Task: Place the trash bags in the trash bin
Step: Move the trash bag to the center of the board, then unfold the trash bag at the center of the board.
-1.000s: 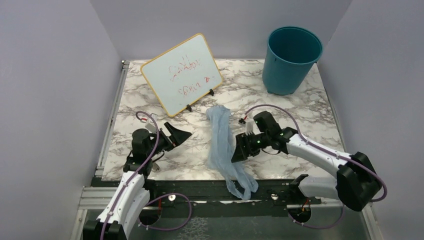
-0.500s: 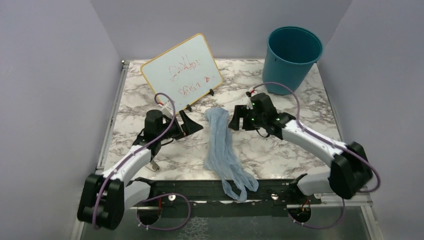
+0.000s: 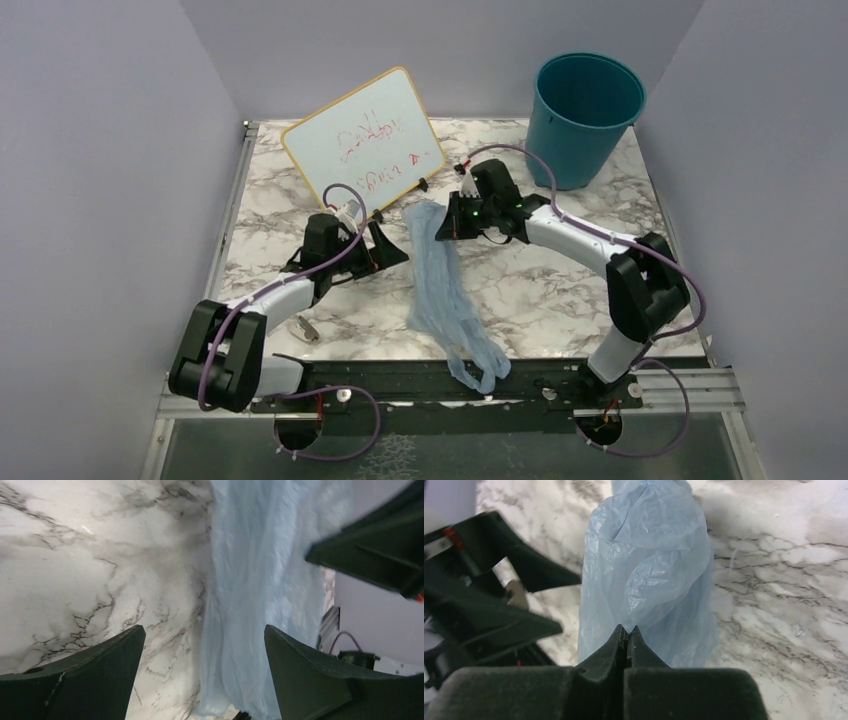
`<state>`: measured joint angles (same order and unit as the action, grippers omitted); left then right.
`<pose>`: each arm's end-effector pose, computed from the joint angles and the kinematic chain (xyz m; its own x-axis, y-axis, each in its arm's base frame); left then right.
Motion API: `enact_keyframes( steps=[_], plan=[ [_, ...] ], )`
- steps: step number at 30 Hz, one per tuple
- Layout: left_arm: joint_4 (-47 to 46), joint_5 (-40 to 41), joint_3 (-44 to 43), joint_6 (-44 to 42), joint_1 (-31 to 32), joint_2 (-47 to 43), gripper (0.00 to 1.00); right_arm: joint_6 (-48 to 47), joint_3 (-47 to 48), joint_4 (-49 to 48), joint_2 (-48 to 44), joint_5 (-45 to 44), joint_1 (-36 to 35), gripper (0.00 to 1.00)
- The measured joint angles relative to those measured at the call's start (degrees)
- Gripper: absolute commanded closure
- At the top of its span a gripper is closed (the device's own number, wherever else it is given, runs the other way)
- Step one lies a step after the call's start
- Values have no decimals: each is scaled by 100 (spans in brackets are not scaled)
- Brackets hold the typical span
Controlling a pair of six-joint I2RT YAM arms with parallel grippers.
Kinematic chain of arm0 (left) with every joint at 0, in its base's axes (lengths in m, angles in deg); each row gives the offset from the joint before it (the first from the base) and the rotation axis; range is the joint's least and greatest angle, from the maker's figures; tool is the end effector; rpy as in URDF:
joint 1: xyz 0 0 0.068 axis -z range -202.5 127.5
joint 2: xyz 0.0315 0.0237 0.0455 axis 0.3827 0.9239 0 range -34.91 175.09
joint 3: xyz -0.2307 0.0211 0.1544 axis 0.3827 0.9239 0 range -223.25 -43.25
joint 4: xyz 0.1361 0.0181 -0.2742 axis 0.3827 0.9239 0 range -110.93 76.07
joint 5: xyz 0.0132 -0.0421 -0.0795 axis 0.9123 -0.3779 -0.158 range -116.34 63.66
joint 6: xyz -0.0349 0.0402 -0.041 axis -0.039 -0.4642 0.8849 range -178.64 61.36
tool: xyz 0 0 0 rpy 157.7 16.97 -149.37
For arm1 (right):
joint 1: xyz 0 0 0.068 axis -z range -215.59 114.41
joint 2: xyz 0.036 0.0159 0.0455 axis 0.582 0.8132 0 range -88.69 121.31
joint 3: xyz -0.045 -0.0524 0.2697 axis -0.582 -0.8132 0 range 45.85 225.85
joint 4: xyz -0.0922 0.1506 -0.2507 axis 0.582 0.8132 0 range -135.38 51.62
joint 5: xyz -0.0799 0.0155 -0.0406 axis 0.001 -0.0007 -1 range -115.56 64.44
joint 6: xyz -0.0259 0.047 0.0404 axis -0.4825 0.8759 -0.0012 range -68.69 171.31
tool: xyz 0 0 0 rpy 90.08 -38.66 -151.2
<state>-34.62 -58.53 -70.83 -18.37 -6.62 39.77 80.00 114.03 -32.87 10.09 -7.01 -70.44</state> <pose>0.2727 -0.1071 0.1343 -0.8302 -0.3324 -0.4474 0.1608 0.6257 -0.7633 0.3472 0.2625 0.1973 -0.8436 -0.0328 -0.5359 -0.3731 0.7535 0.5413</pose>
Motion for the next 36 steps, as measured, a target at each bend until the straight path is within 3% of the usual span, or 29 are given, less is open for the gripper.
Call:
enact_keyframes(
  steps=[4, 8, 11, 13, 20, 24, 36],
  plan=[
    [-170, 647, 216, 317, 0, -463, 2, -33, -271, -74, -658, 894, 223, 100],
    [-328, 1228, 466, 601, -15, -1655, 1, 780, -1515, -1239, -1998, 2179, 1080, 99],
    [-595, 1384, 466, 640, -15, -2124, 1, 643, -1582, -1130, -1919, 2557, 1416, 99],
    [-678, 1384, 466, 621, -17, -2157, 1, 249, -1283, -544, -1427, 2175, 1311, 99],
    [-688, 831, 433, 323, -13, -1032, 3, -411, -1563, 758, -601, 734, 1209, 99],
    [-798, 549, 356, 186, 157, -232, 9, -549, -1580, 809, -459, 531, 1217, 99],
    [-1989, 433, -402, 424, 1272, 1552, 13, -844, -1473, 901, -184, 247, 1217, 99]
  ],
)
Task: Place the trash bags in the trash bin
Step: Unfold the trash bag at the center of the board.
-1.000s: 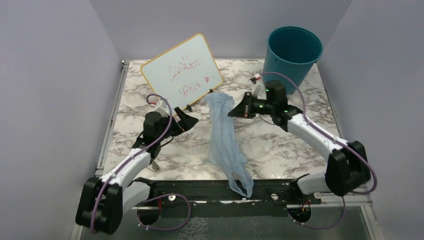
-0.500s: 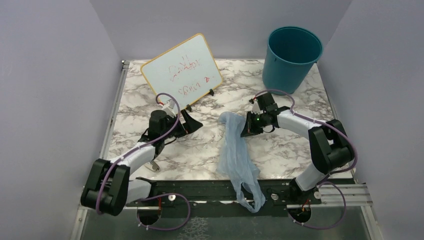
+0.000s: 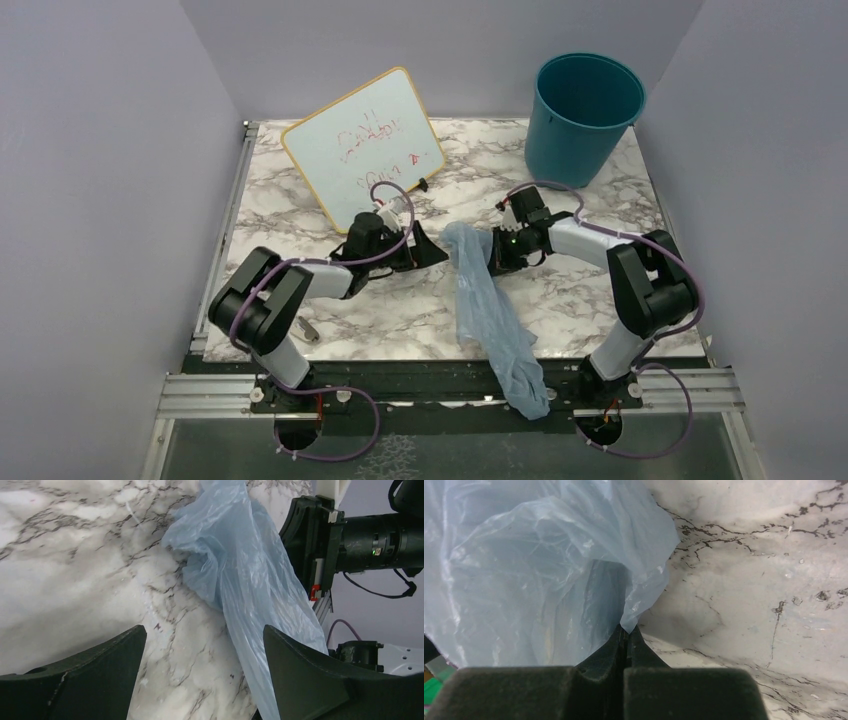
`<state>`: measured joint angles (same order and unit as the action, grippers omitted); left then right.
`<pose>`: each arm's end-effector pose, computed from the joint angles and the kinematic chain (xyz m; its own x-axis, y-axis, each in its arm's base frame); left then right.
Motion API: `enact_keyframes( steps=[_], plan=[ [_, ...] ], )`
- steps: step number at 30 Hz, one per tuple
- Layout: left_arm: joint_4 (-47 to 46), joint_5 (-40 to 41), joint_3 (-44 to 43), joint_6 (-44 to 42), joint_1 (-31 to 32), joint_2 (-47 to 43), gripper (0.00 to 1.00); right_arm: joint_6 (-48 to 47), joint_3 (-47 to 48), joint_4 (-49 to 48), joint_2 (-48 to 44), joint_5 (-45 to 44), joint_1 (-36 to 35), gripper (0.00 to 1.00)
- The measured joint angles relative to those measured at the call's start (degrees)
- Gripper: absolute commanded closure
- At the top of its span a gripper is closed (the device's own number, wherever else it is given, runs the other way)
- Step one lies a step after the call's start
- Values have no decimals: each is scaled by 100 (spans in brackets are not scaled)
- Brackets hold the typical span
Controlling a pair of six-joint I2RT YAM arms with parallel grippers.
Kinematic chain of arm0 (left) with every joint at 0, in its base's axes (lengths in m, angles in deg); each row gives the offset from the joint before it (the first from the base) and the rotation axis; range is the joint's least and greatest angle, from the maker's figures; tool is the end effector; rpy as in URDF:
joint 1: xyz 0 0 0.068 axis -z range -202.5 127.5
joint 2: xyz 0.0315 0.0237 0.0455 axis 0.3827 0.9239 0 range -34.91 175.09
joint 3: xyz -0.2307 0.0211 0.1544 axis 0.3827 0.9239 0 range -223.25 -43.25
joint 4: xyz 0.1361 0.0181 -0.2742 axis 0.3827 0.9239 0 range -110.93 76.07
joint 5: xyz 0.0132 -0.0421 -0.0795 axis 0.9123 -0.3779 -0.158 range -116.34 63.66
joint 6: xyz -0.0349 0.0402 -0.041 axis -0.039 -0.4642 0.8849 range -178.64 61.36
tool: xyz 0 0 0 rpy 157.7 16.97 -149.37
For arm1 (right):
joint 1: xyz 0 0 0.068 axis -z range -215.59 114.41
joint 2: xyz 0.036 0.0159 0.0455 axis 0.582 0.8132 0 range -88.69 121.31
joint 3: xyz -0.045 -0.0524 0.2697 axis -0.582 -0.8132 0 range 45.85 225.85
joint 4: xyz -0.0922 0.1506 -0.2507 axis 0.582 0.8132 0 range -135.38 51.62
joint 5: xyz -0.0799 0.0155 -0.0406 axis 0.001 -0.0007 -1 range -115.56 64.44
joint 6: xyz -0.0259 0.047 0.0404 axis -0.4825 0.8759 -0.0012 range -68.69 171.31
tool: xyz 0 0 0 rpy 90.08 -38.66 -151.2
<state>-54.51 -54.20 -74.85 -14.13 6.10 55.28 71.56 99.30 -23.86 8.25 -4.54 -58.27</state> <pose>0.2820 -0.1821 0.1133 -0.8220 -0.2576 -0.5079 0.3069 0.5509 -0.7761 0.3236 0.1561 0.1108 -0.9576 -0.0500 -0.2837 -0.1793 0.8742 0.4513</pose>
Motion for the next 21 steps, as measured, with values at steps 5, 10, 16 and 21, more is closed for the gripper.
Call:
enact_keyframes(
  steps=[5, 10, 16, 21],
  plan=[
    [-745, -72, -326, 350, 291, 859, 49, 7, 85, 138, 94, 24, 0, 99],
    [-1327, -210, -450, 719, 376, 1453, 89, 24, 310, 203, 125, 48, 0, 99],
    [-1582, -262, -450, 754, 308, 1379, 100, 15, 321, 219, -234, -297, 0, 99],
    [-1541, -321, -433, 737, 127, 1294, 100, -83, 319, 264, -785, -678, 0, 99]
  ],
)
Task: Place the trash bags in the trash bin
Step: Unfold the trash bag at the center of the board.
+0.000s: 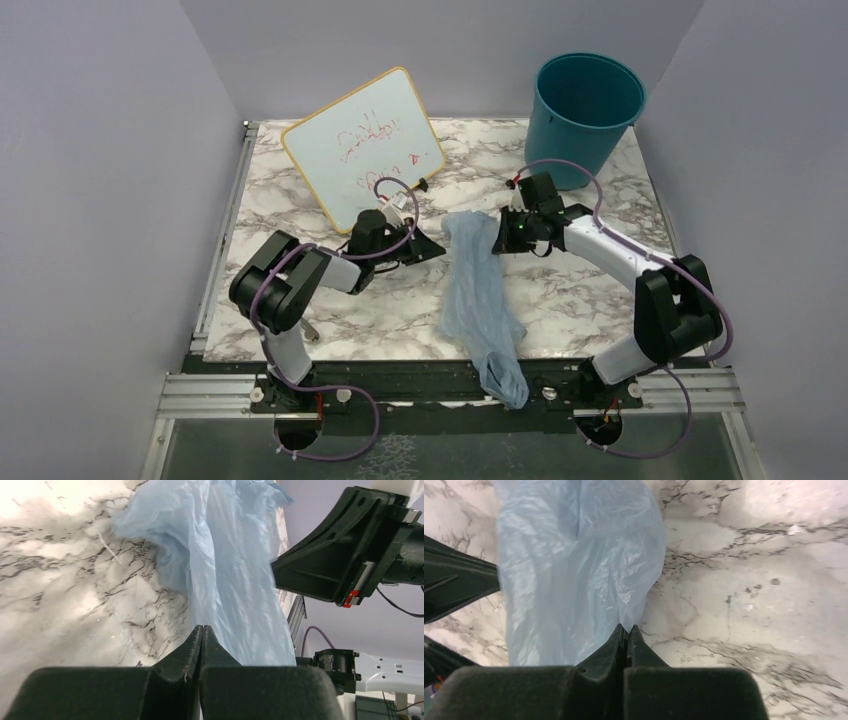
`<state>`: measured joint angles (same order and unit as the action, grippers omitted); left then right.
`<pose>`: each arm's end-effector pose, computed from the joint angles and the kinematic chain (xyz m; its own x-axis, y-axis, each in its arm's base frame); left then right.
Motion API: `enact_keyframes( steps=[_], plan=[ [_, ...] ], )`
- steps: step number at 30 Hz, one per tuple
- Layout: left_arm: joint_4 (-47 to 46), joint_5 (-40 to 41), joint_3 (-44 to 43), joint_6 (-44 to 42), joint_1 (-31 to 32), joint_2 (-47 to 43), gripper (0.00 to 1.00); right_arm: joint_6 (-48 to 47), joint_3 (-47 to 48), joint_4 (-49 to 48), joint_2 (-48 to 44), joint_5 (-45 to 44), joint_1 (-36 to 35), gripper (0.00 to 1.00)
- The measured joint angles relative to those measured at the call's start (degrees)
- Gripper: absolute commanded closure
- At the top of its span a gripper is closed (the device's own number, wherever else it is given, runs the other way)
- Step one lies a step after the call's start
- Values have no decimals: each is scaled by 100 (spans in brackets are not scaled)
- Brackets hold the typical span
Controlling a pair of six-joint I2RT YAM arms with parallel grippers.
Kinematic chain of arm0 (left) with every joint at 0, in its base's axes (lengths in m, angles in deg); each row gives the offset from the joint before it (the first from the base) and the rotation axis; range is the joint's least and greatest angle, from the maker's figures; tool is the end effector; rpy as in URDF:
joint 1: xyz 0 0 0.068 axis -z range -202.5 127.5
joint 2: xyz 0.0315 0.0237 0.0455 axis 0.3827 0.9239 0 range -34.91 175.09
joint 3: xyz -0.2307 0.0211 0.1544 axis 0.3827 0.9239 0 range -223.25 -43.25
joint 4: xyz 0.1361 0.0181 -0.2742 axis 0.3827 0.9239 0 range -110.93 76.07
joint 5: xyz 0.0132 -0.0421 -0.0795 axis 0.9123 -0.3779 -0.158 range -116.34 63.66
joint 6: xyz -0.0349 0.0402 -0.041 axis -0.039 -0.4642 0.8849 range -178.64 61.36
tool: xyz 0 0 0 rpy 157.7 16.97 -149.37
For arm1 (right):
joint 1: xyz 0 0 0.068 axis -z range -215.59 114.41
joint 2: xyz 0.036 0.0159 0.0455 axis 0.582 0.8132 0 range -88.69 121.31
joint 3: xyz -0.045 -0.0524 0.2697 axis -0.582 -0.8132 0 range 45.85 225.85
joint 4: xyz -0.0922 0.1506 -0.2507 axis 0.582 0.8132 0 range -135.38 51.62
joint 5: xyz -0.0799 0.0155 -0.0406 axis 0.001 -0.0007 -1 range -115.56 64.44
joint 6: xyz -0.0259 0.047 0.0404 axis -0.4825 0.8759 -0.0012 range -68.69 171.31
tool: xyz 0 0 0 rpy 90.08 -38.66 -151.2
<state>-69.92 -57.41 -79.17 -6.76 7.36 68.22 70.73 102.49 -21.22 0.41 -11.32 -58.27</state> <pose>0.3019 -0.2051 0.0920 -0.8373 -0.2962 -0.4595 0.3125 0.4304 -0.8468 0.3311 0.1527 0.1715 -0.8925 -0.0237 -0.4505 -0.2140 0.9013 0.3767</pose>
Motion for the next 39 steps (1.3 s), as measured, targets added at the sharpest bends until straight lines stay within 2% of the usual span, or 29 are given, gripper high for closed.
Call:
enact_keyframes(
  steps=[5, 6, 7, 8, 9, 13, 17, 19, 26, 33, 39],
  plan=[
    [431, 87, 195, -251, -142, -599, 100, -76, -94, 0, -393, -461, 0, 99],
    [549, 122, 229, -313, -140, -745, 97, -107, -96, 4, -407, -546, 0, 99],
    [669, 199, 269, -385, -140, -909, 78, -133, -96, 2, -407, -603, 0, 99],
    [802, 264, 297, -459, -140, -1078, 63, -162, -96, 15, -400, -614, 0, 99],
    [890, 323, 313, -511, -136, -1191, 58, -199, -96, 20, -398, -595, 0, 99],
    [1095, 343, 184, -667, -109, -1169, 47, -308, -94, -92, -216, 37, 17, 99],
    [1224, 350, -153, -715, 120, -708, 44, -363, -101, -92, 267, 575, 15, 97],
    [1235, 354, -319, -713, 310, -461, 49, -433, -151, -83, 389, 778, 13, 97],
    [1226, 494, -466, -564, 739, 63, 98, -601, -306, 46, 313, 916, 13, 97],
    [1207, 686, -146, -608, 660, -243, 100, -566, -341, 245, -31, 299, 13, 96],
    [2159, 1134, 68, -1082, 273, -1394, 100, -278, -341, 249, -763, -918, 13, 91]
  ],
)
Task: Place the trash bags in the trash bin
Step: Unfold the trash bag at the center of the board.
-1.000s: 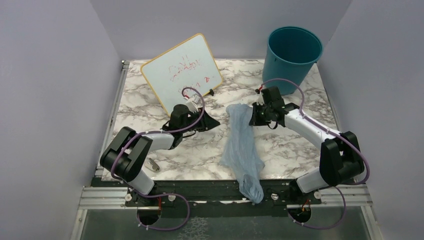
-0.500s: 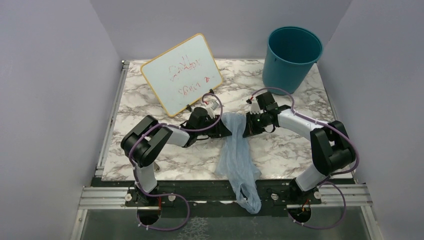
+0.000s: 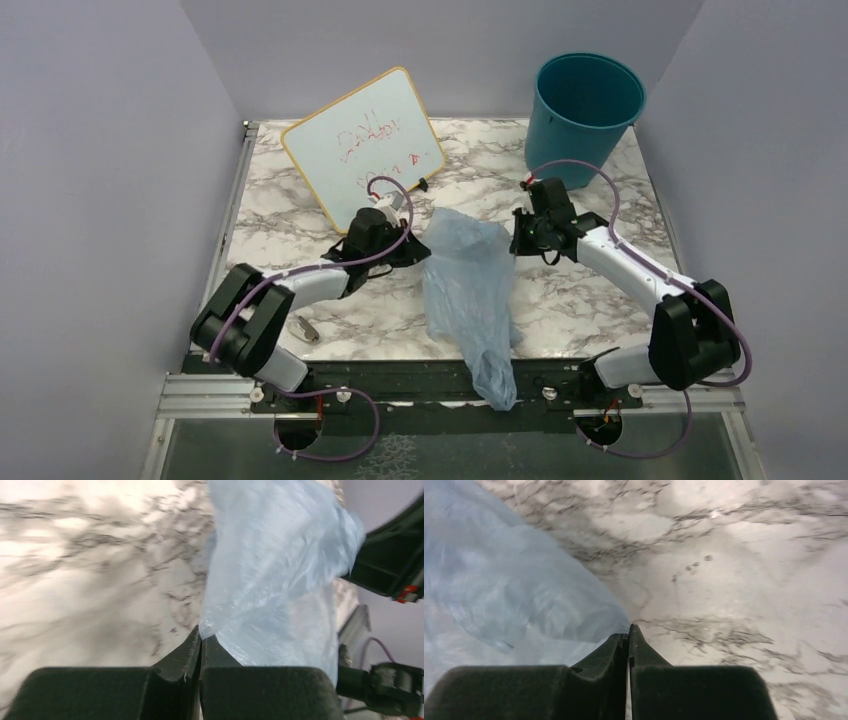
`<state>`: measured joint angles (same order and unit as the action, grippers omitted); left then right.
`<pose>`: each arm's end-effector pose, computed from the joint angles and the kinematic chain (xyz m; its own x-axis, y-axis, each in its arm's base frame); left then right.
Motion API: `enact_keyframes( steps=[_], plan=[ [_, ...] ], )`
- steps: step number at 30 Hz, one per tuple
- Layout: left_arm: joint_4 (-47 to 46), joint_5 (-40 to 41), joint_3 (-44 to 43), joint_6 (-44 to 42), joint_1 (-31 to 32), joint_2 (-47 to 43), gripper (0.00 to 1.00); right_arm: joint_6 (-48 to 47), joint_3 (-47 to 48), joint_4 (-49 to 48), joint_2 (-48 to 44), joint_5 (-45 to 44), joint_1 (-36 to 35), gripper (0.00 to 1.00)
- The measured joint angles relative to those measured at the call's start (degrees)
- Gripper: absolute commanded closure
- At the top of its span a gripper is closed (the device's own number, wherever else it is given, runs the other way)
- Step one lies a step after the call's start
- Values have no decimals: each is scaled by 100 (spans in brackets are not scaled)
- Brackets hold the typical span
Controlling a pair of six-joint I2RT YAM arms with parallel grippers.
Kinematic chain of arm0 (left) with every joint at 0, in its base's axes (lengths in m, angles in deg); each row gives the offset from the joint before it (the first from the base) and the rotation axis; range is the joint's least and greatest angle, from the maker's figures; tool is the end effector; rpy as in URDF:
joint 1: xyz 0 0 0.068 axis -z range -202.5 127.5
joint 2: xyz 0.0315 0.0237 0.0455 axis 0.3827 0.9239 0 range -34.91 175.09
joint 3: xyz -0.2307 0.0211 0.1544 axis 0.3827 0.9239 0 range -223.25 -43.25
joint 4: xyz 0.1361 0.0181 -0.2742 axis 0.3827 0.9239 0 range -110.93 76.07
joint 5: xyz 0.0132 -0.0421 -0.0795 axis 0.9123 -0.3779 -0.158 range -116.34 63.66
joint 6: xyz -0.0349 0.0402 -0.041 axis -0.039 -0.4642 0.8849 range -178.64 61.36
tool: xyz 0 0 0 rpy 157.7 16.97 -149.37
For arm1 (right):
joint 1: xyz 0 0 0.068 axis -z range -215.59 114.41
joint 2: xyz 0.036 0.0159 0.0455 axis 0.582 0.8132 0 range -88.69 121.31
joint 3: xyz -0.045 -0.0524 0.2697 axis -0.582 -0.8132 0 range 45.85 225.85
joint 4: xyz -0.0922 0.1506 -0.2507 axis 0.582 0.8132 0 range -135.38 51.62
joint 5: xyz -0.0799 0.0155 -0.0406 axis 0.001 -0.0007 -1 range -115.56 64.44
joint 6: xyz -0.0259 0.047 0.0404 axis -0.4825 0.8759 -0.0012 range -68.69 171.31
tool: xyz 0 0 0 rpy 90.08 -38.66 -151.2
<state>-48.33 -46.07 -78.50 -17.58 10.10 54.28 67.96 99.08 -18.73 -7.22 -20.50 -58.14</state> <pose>0.2838 -0.2028 0.1263 -0.7840 -0.2324 -0.5756 0.3271 0.6334 -0.7013 0.3119 0.1346 0.1903 -0.8468 -0.0426 -0.5302 -0.1944 0.9526 0.2340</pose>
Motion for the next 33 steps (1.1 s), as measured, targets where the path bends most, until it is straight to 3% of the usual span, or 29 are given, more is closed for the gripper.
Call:
enact_keyframes(
  steps=[6, 10, 13, 17, 21, 24, 29, 33],
  plan=[
    [1714, 859, -317, -789, -146, -944, 100, 107, 63, 81, -192, -955, -2, 84],
    [2500, 1196, -516, -1200, -149, -1209, 100, 31, 321, 245, -96, -1010, 0, 78],
    [2863, 1285, -538, -1386, -164, -1272, 100, -7, 595, 334, -74, -774, 4, 55],
    [3115, 1237, -538, -1440, -175, -1274, 99, -59, 778, 142, -74, 404, 11, 45],
    [3119, 1067, -538, -1423, -175, -1276, 89, 140, 643, -326, 20, 2028, -28, 40],
    [3080, 909, -538, -1366, -175, -1248, 82, 177, 625, -437, 245, 2583, -232, 36],
    [2815, 656, -503, -1154, -175, -1078, 53, -35, 879, -39, 866, 1937, -955, 33],
    [2715, 579, -439, -1021, -175, -1056, 41, -293, 968, 269, 1191, 1311, -1073, 30]
  ],
)
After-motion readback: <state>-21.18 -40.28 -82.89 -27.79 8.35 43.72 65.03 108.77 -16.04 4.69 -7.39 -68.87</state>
